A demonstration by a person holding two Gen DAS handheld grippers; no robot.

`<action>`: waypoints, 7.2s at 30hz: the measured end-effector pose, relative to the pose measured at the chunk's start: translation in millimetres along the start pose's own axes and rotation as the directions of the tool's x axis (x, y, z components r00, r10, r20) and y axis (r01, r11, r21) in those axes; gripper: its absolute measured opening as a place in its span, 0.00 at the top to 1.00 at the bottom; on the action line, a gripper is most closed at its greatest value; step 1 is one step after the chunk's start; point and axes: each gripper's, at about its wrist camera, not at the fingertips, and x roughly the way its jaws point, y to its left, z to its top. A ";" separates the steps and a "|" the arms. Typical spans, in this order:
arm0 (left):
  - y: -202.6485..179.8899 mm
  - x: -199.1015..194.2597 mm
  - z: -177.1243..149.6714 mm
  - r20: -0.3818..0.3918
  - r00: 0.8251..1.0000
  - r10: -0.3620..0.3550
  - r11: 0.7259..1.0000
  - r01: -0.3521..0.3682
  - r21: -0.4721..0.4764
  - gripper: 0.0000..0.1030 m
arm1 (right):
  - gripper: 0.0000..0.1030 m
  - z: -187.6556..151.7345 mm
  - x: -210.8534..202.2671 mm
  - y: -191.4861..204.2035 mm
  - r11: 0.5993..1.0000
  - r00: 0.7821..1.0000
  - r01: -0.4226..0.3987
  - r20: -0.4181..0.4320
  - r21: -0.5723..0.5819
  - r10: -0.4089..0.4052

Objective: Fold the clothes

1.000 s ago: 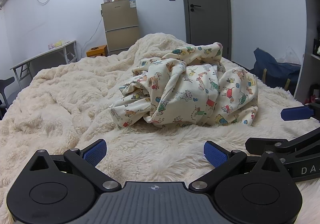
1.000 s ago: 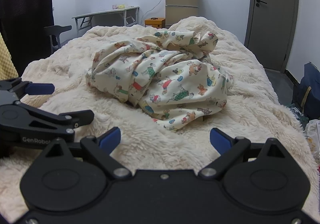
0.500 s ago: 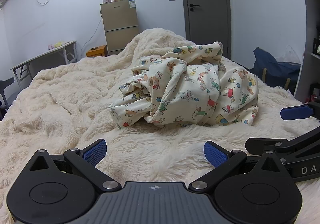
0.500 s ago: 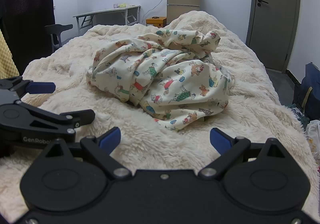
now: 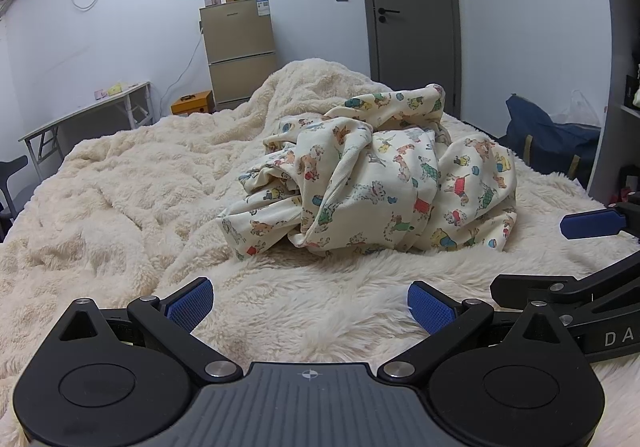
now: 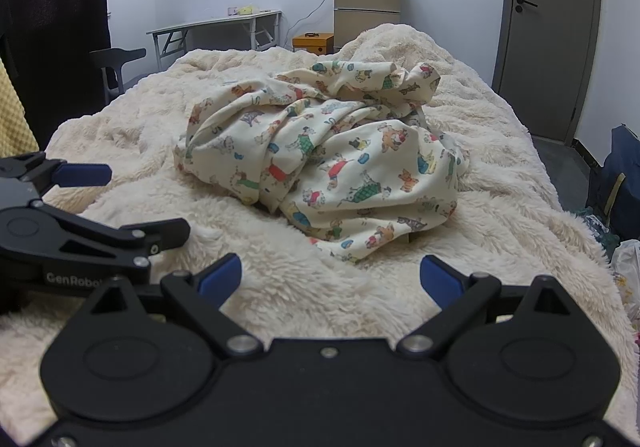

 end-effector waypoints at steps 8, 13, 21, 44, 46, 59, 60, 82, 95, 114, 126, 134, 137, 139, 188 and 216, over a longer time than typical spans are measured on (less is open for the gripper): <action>0.5 0.2 -1.0 -0.001 1.000 0.000 1.000 0.000 0.000 0.00 | 0.07 -0.7 1.3 0.2 1.000 1.000 -0.003 -0.004 0.000 0.003; 1.0 0.6 -1.6 -0.002 1.000 0.000 1.000 0.000 0.000 0.00 | 0.07 -0.9 1.8 0.4 1.000 1.000 -0.004 -0.004 0.000 0.004; 0.9 1.2 -1.3 -0.002 1.000 0.000 1.000 0.000 0.001 0.00 | 0.07 -0.5 3.2 0.2 1.000 1.000 -0.006 -0.006 -0.001 0.006; 1.2 1.0 -1.7 0.001 1.000 0.003 1.000 -0.003 0.004 0.00 | 0.07 -0.8 2.7 0.8 1.000 1.000 -0.007 -0.005 -0.004 0.007; 1.0 0.9 -1.7 0.001 1.000 0.003 1.000 -0.003 0.004 0.00 | 0.07 -0.7 2.4 0.9 1.000 1.000 -0.008 -0.004 -0.004 0.008; 1.1 1.3 -1.8 0.001 1.000 0.005 1.000 -0.005 0.007 0.00 | 0.07 -0.7 2.4 1.2 1.000 1.000 -0.011 -0.006 -0.004 0.011; 0.9 0.8 -1.9 0.001 1.000 0.006 1.000 -0.006 0.007 0.00 | 0.07 -0.6 2.4 1.2 1.000 1.000 -0.011 -0.007 -0.004 0.011; 0.6 0.2 -0.5 0.006 1.000 0.007 1.000 -0.008 0.013 0.00 | 0.07 1.0 2.3 1.7 1.000 1.000 -0.017 -0.010 -0.007 0.017; 0.1 0.4 -2.2 0.005 1.000 0.013 1.000 -0.013 0.016 0.00 | 0.07 -0.3 2.9 2.5 1.000 1.000 -0.019 -0.013 -0.009 0.018; -0.5 1.2 -2.7 0.004 1.000 0.016 1.000 -0.016 0.018 0.00 | 0.07 -0.7 3.4 2.5 1.000 1.000 -0.020 -0.014 -0.009 0.019; -0.9 2.5 -2.8 0.003 1.000 0.017 1.000 -0.018 0.017 0.00 | 0.07 -0.8 2.3 2.8 1.000 1.000 -0.020 -0.014 -0.009 0.019; -0.7 3.2 -2.7 0.001 1.000 0.012 1.000 -0.013 0.015 0.00 | 0.07 -0.8 3.1 2.9 1.000 1.000 -0.020 -0.014 -0.009 0.020; 4.6 5.5 0.7 -0.004 1.000 -0.022 1.000 0.022 0.009 0.00 | 0.07 -0.2 3.7 2.3 1.000 1.000 -0.024 -0.016 -0.009 0.024; 10.5 8.2 5.0 -0.011 0.998 -0.055 0.998 0.055 0.008 0.00 | 0.07 4.1 2.9 -0.4 0.999 1.000 -0.030 -0.009 -0.015 0.030; 148.0 -19.9 50.2 0.425 0.824 -0.376 0.906 0.423 -0.019 0.97 | 0.15 68.9 62.8 -150.5 0.970 0.990 -0.138 0.058 0.201 0.129; -47.4 67.4 35.2 0.084 0.952 -0.294 0.840 0.215 0.499 0.74 | 0.10 65.3 47.0 -139.0 0.976 0.979 -0.200 -0.026 0.083 0.202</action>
